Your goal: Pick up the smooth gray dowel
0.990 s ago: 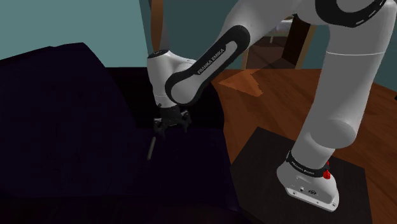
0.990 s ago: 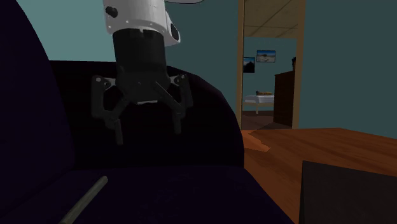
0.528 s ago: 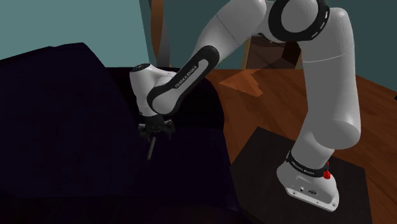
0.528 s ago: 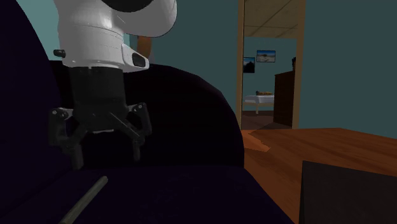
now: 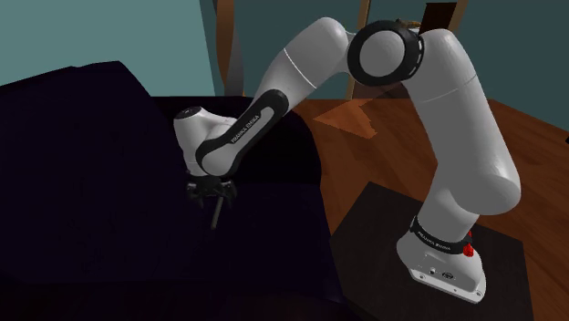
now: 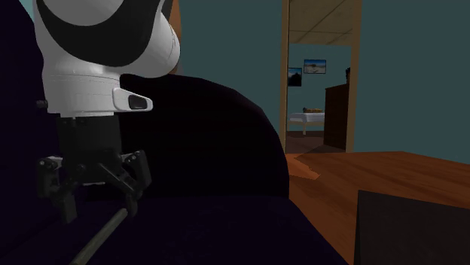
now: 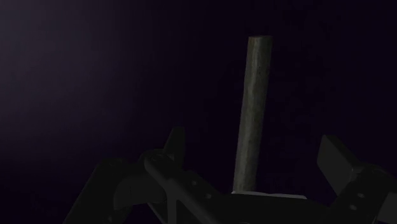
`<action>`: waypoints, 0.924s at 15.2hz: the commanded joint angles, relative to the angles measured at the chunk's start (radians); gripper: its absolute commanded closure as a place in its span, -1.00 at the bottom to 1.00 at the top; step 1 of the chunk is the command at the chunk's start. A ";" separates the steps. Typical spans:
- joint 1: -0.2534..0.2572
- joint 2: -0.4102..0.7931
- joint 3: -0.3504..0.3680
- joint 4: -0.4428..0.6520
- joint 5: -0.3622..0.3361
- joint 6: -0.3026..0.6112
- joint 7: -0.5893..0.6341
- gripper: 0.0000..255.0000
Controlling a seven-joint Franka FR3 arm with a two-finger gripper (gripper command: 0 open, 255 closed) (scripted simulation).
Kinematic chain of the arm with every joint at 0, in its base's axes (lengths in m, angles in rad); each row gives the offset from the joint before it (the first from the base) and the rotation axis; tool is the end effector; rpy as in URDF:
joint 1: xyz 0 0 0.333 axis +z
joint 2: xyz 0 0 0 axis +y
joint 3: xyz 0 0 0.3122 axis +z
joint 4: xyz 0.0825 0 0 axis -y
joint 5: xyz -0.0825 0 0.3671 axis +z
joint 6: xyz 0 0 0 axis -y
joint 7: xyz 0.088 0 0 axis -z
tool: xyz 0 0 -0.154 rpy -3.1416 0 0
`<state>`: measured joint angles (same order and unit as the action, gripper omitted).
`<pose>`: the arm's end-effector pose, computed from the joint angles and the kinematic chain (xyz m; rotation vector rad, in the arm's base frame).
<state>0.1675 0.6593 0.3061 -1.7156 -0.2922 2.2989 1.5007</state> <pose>0.5924 0.2728 0.1781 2.7998 -1.3259 0.0051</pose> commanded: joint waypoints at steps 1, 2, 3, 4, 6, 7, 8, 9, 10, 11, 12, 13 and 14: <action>0.007 0.025 -0.006 0.012 -0.007 0.013 0.007 -1.00; 0.009 0.034 -0.009 0.013 -0.010 0.022 0.009 -1.00; 0.010 0.044 -0.012 0.014 -0.013 0.030 0.011 -1.00; 0.013 0.059 -0.016 0.016 -0.018 0.042 0.014 -1.00; 0.013 0.059 -0.016 0.016 -0.018 0.042 0.014 -1.00; 0.013 0.060 -0.016 0.017 -0.018 0.043 0.013 1.00; 0.013 0.059 -0.016 0.015 -0.018 0.044 0.013 1.00; 0.013 0.060 -0.016 0.016 -0.018 0.044 0.013 1.00; 0.013 0.061 -0.017 0.018 -0.019 0.043 0.013 1.00; 0.013 0.061 -0.017 0.017 -0.019 0.043 0.013 1.00; 0.014 0.061 -0.016 0.019 -0.019 0.042 0.013 1.00; 0.014 0.059 -0.016 0.016 -0.019 0.043 0.014 1.00; 0.014 0.059 -0.016 0.015 -0.019 0.043 0.015 1.00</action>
<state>0.1813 0.7161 0.2902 -1.6970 -0.3108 2.3428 1.5152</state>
